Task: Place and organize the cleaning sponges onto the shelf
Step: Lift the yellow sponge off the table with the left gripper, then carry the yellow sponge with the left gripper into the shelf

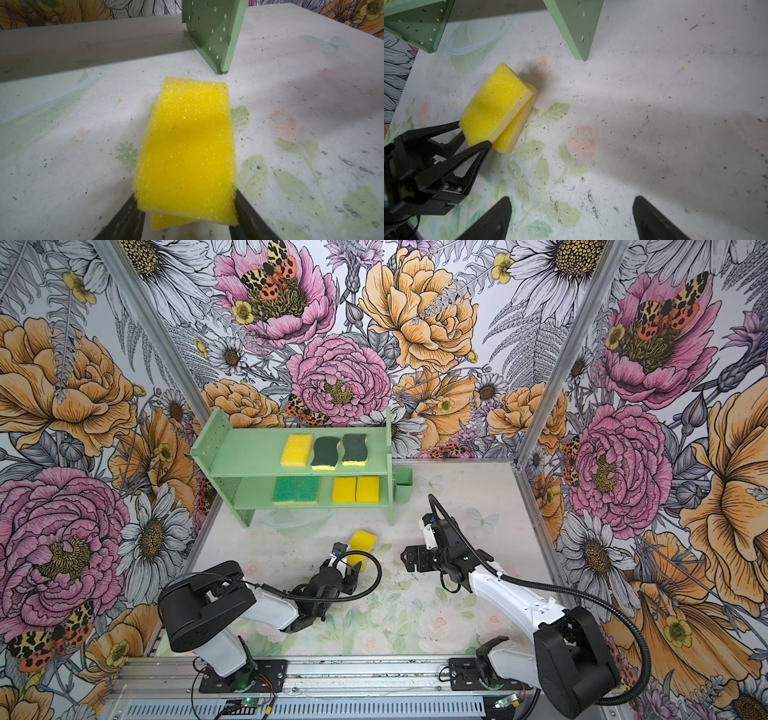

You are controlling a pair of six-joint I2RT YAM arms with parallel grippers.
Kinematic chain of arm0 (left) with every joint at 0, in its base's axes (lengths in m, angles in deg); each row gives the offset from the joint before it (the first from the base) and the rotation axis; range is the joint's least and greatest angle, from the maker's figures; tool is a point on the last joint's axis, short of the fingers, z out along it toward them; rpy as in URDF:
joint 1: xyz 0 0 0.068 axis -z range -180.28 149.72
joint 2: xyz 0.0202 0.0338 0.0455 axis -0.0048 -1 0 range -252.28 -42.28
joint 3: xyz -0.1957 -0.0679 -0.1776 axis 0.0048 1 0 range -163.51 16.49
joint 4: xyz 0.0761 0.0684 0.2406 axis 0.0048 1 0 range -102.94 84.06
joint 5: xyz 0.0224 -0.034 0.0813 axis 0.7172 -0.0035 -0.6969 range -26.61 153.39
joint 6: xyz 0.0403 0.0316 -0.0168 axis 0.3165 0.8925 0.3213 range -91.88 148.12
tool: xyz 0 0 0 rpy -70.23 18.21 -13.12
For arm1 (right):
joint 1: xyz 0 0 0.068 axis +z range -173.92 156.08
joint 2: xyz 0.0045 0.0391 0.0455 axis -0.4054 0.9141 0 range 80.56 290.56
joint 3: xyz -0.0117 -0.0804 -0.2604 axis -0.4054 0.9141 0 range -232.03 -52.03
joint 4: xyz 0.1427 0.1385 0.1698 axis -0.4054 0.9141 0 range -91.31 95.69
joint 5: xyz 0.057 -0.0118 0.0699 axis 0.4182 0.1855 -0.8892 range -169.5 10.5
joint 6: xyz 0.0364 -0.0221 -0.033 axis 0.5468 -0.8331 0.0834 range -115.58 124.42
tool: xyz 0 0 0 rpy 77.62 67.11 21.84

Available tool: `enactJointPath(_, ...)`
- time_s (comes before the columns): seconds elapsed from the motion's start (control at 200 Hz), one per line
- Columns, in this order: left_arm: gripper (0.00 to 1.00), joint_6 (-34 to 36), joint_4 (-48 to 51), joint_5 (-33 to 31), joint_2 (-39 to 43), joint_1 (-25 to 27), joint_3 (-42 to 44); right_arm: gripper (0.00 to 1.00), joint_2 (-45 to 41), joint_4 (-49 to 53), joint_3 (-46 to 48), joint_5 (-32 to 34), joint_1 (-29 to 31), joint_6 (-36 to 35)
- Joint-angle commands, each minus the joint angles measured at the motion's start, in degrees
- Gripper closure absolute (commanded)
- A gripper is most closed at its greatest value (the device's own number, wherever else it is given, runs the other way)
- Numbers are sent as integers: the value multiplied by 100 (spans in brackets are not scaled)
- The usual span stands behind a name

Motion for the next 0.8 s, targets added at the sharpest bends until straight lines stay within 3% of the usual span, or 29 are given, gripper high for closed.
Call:
enactJointPath(0.0,39,88,249,-5,312,-31,-84,6,68,-20,-16,16,-39,-59)
enactJointPath(0.245,40,118,1022,-205,1139,-1,-108,7,41,-19,-4,16,-39,-59)
enactJointPath(0.375,40,-15,2000,-392,1788,-168,-292,7,57,-16,-4,6,-43,-57)
enactJointPath(0.796,40,147,4938,37,4395,-879,-1001,7,181,-41,-23,-28,-65,-59)
